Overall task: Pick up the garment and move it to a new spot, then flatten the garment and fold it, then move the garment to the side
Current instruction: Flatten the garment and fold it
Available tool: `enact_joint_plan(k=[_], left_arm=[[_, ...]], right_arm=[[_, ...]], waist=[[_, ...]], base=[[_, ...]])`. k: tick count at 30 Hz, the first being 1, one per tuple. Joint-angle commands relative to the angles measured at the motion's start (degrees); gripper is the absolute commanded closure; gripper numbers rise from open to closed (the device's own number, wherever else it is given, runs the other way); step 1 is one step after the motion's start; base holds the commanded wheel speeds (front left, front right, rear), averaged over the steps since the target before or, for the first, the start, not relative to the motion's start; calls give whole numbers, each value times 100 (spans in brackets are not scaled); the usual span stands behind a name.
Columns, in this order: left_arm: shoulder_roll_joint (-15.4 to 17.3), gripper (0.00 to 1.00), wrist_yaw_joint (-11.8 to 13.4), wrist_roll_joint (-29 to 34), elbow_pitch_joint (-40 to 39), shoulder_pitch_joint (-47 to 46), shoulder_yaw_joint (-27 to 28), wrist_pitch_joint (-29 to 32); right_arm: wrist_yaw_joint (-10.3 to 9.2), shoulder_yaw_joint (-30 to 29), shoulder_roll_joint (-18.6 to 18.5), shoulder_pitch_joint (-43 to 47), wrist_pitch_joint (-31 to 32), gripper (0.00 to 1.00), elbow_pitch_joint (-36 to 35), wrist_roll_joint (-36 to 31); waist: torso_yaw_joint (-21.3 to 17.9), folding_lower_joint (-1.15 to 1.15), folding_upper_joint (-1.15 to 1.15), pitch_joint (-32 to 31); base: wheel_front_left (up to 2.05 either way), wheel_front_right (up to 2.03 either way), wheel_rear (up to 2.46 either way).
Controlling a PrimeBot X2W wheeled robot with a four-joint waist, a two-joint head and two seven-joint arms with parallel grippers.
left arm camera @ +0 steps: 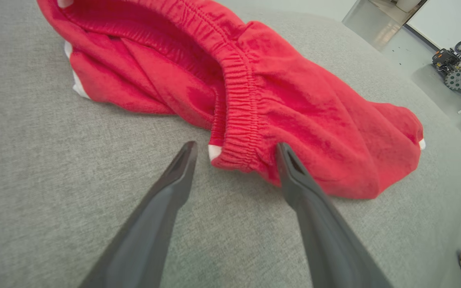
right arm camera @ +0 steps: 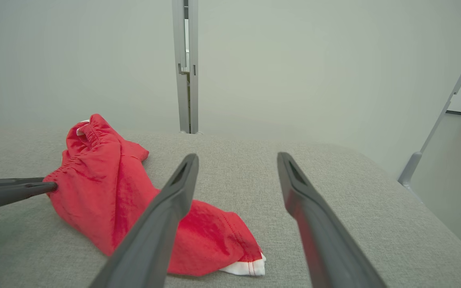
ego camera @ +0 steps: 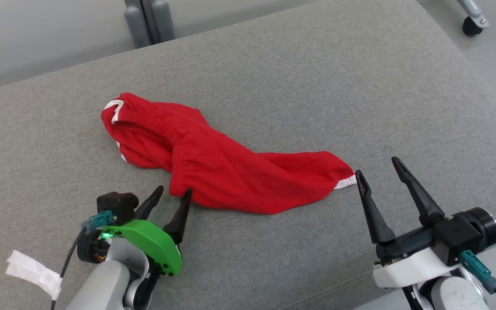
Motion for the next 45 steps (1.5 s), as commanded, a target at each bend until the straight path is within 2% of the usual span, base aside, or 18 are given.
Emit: enact_joint_plan(k=[1, 6, 7, 8, 9, 10, 16, 21, 28, 32, 35, 36, 37, 38, 39, 45], left_arm=[[54, 0, 18, -49, -40, 51, 21, 0], [38, 0, -108, -196, -185, -37, -81, 24], [29, 21, -116, -244, -213, -48, -101, 29], [37, 59, -140, -287, -225, -65, -149, 60], [62, 85, -156, -291, -236, -82, -201, 68], [80, 100, -160, -297, -249, -104, -247, 58], [125, 100, -148, -295, -590, 130, -445, -30], [239, 100, 187, -346, -1382, 823, -450, -14], [477, 100, 871, -539, -2959, 2180, -514, 381], [547, 100, 1048, -645, -3434, 2373, -580, 697], [466, 100, 1087, -673, -3346, 2126, -577, 835], [470, 83, 1116, -597, -3245, 1993, -543, 823], [425, 53, 1124, -591, -3163, 1907, -535, 811], [385, 15, 1133, -571, -3058, 1817, -518, 782], [367, 0, 1125, -567, -2977, 1760, -514, 776], [258, 0, 970, -879, -2715, 1664, -424, 840]], right_arm=[[-10, -12, 7, -35, -19, 0, -20, 3], [-10, -51, 24, -9, -18, 0, 5, 5], [-10, -58, 29, -8, -19, 0, 7, 2], [-10, -63, 38, -9, -18, 0, 15, -1], [-9, -61, 46, -12, -18, 0, 21, -3], [-10, -58, 51, -24, -19, 0, 22, -4], [-9, -166, 56, 48, -19, 0, -23, -37], [-10, -250, 66, 196, -18, 0, -62, -49], [-9, -257, 90, 255, -19, 0, -83, -44], [-10, -222, 88, 171, -19, 0, -83, -28], [-9, -162, 87, 73, -19, 0, -62, -18], [-10, -130, 86, 37, -19, 0, -49, -11], [-10, -110, 81, 22, -19, 0, -38, -7], [-10, -98, 79, 8, -18, 0, -30, -2], [-10, -95, 73, -6, -19, 0, -21, 2], [-9, -186, 99, 67, -19, 0, 23, 4]], waist=[[-49, 0, 0, 48], [-61, 0, 0, 99], [-55, 0, 0, 105], [-44, 0, 0, 109], [-34, 0, 0, 108], [-18, 0, 0, 107], [203, 0, 0, 14], [480, 0, 0, -62], [787, 0, 0, -60], [861, 0, 0, 41], [851, 0, 0, 104], [823, 0, 0, 129], [800, 0, 0, 140], [760, 0, 0, 149], [718, 0, 0, 154], [492, 0, 0, 99]], base=[[0, 0, 0], [0, 0, 0], [0, 0, 0], [0, 0, 0], [0, 0, 0], [0, 0, 0], [0, 0, 0], [0, 0, 0], [0, 0, 0], [0, 0, 0], [0, 0, 0], [0, 0, 0], [0, 0, 0], [0, 0, 0], [0, 0, 0], [0, 0, 0]])
